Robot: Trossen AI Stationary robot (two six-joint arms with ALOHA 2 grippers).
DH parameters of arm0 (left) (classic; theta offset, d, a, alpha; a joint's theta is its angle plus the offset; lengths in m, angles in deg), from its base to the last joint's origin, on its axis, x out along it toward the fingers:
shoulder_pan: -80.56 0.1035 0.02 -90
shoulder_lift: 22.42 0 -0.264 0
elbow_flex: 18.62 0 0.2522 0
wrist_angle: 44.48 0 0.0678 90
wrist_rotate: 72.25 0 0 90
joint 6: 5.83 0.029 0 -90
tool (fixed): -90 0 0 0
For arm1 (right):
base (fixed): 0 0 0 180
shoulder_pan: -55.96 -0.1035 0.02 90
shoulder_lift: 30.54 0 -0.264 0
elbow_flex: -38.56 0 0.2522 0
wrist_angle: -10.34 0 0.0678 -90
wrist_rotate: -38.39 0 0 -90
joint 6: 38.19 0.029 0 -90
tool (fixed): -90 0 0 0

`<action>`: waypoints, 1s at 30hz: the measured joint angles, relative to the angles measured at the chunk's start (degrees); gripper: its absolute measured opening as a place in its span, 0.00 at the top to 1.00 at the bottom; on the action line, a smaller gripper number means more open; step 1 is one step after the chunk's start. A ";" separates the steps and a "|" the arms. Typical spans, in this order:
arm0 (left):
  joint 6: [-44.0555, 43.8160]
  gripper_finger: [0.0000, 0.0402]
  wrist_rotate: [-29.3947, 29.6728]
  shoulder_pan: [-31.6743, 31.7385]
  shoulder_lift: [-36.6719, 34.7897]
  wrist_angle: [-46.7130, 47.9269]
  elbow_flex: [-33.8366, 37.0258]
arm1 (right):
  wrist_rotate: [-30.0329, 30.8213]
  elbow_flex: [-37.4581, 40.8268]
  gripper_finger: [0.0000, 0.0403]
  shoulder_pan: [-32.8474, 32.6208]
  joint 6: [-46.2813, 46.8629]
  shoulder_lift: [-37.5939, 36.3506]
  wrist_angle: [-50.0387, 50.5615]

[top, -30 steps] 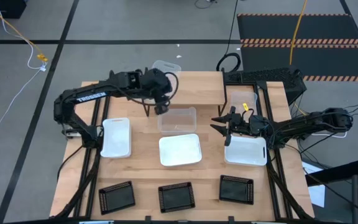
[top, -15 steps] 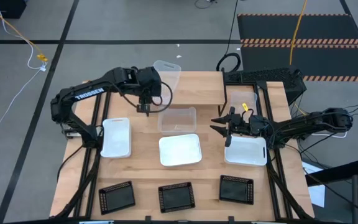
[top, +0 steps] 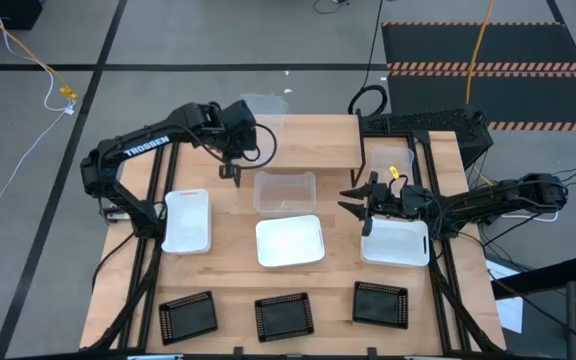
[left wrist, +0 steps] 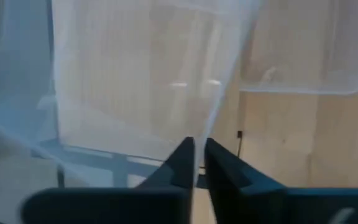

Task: Stack baskets on shelf by color
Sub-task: Put the left transparent bin on the shelf

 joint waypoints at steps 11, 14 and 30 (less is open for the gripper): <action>-7.50 0.98 0.19 -4.80 0.00 0.64 -0.04 | 0.00 0.00 0.67 0.00 0.15 0.00 -0.02; -8.48 0.98 0.24 -5.55 0.00 0.62 -0.04 | 0.00 0.00 0.67 0.00 0.15 -0.02 -0.02; -4.59 0.60 10.66 -8.45 0.00 0.77 -1.66 | 0.00 0.00 0.67 0.02 0.17 -0.01 -0.02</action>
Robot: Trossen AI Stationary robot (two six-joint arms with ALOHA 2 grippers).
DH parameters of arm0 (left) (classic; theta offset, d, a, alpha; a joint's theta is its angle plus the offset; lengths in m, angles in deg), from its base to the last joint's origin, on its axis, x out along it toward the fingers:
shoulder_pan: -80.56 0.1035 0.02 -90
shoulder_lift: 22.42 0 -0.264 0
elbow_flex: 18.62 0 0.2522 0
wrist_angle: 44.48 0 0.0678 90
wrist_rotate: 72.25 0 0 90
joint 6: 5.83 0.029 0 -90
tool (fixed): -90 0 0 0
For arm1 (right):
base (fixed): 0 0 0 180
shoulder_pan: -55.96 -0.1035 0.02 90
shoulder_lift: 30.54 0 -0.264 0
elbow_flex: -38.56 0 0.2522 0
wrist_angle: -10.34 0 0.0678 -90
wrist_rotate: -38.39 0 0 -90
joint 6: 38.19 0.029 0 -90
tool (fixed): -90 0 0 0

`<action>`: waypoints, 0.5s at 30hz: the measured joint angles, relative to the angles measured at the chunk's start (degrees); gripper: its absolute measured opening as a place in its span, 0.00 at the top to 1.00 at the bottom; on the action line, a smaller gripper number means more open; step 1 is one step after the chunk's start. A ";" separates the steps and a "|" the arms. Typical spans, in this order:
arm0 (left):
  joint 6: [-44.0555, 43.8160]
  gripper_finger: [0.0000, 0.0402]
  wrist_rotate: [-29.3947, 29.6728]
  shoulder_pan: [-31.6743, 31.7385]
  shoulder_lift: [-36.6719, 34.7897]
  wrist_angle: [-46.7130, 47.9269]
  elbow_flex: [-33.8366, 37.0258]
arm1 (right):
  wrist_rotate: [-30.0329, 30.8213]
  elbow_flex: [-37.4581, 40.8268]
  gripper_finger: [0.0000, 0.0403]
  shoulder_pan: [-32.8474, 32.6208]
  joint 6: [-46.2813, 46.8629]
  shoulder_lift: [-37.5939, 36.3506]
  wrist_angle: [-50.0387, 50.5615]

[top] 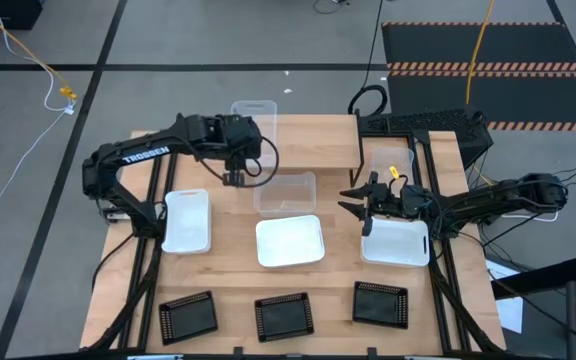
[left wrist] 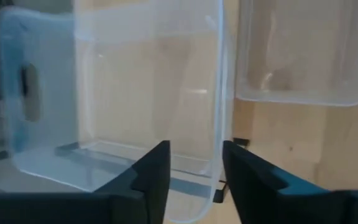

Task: Stack baskets on shelf by color
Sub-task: Put the left transparent bin on the shelf, then stack the left transparent bin on the transparent bin on the shelf

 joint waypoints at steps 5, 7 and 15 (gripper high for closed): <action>-2.16 0.53 0.37 -5.32 0.00 0.17 -5.01 | 0.00 0.00 0.67 0.00 0.00 0.01 0.00; -7.94 0.51 -0.52 -7.87 -0.08 -0.68 -7.06 | 0.00 0.00 0.67 -0.02 -0.01 -0.01 0.00; -27.85 0.58 -5.79 -16.50 1.34 -27.22 3.23 | 0.00 0.00 0.67 -0.02 1.31 0.01 -0.02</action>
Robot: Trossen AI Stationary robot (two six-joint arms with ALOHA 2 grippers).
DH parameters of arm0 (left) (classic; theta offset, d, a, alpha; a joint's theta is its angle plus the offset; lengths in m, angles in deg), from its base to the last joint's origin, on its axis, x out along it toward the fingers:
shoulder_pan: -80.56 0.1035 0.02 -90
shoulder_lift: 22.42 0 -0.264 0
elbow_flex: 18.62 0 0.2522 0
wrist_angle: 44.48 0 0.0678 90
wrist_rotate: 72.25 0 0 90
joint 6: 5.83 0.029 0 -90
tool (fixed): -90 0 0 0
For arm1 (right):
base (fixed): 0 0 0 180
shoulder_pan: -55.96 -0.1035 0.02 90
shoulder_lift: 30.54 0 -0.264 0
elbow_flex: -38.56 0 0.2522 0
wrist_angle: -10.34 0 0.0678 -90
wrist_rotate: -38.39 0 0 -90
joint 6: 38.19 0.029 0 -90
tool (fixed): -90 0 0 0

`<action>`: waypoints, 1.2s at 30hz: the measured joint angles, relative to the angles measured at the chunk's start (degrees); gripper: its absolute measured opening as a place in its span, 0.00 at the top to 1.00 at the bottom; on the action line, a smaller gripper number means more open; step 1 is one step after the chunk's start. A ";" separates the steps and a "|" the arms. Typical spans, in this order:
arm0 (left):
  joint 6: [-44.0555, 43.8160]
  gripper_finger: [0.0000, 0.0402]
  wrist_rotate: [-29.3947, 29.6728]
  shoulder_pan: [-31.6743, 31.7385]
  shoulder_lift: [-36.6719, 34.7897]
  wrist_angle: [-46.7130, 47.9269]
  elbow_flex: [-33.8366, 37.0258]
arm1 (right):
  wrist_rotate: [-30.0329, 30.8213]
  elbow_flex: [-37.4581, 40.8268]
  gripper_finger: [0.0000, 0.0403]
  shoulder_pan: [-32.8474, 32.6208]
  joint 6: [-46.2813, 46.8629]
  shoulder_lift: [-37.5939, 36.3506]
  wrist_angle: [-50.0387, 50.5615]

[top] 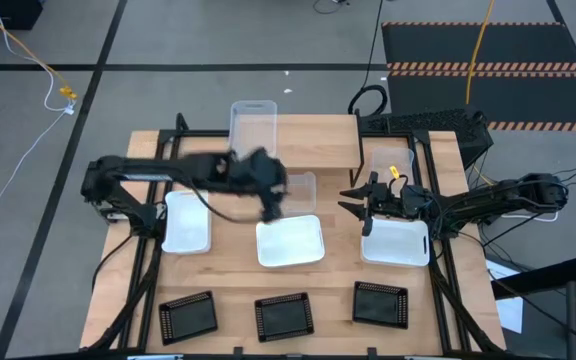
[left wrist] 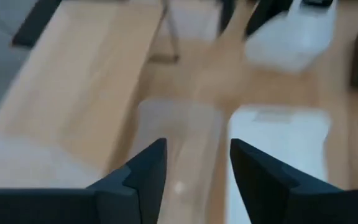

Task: Stack baskets on shelf by color
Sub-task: Stack the left transparent bin on the transparent bin on the shelf

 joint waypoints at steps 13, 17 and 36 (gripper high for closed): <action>-20.66 0.71 -0.02 4.34 17.01 -21.74 5.13 | 0.00 0.07 0.67 -1.03 1.71 -0.04 2.27; -24.06 0.71 -2.88 4.39 20.11 -21.34 5.12 | 0.07 0.06 0.67 -1.11 1.62 -0.04 3.27; -27.00 0.54 -2.62 3.38 23.71 -24.23 5.07 | 0.02 0.07 0.67 -1.14 2.93 -0.04 3.71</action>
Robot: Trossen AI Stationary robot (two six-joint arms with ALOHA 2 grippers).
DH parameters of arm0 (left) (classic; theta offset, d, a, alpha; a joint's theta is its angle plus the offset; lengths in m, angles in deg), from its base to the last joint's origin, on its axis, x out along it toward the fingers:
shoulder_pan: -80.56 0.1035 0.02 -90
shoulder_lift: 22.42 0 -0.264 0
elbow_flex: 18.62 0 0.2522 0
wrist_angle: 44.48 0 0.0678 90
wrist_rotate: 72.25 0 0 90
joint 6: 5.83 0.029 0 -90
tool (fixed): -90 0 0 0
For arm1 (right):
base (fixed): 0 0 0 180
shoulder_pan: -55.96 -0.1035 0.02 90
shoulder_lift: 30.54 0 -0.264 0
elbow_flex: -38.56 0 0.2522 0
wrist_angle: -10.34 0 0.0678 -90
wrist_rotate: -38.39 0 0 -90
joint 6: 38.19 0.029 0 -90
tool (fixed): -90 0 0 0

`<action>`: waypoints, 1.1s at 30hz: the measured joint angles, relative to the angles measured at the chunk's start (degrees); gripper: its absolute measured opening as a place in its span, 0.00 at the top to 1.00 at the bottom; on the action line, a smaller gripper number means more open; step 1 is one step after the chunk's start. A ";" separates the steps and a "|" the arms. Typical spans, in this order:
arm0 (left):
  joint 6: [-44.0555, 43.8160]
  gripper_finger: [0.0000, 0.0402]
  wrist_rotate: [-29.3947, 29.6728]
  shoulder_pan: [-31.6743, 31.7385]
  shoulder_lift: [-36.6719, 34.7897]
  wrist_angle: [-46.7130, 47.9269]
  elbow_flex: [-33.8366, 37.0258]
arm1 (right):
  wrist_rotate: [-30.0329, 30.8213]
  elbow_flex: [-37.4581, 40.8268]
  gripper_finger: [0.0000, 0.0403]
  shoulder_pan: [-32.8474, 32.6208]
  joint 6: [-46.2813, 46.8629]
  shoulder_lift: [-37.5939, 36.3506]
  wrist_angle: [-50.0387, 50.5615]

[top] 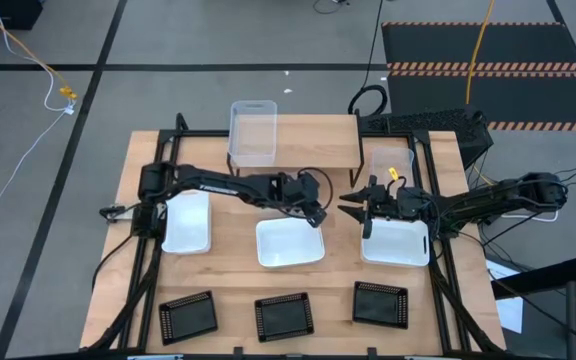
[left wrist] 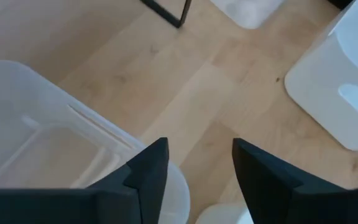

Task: Stack baskets on shelf by color
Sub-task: Stack the left transparent bin on the transparent bin on the shelf

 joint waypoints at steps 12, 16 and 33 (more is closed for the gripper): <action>-1.17 0.54 8.23 -0.04 -1.40 4.55 0.07 | 0.06 0.00 0.67 0.00 0.14 0.02 1.01; -1.97 0.54 9.02 -0.04 0.03 4.75 0.06 | 0.09 0.00 0.67 0.00 0.24 0.02 0.99; -2.58 0.87 7.35 0.15 1.69 7.02 0.07 | 0.15 -0.07 0.67 0.00 0.26 0.01 1.01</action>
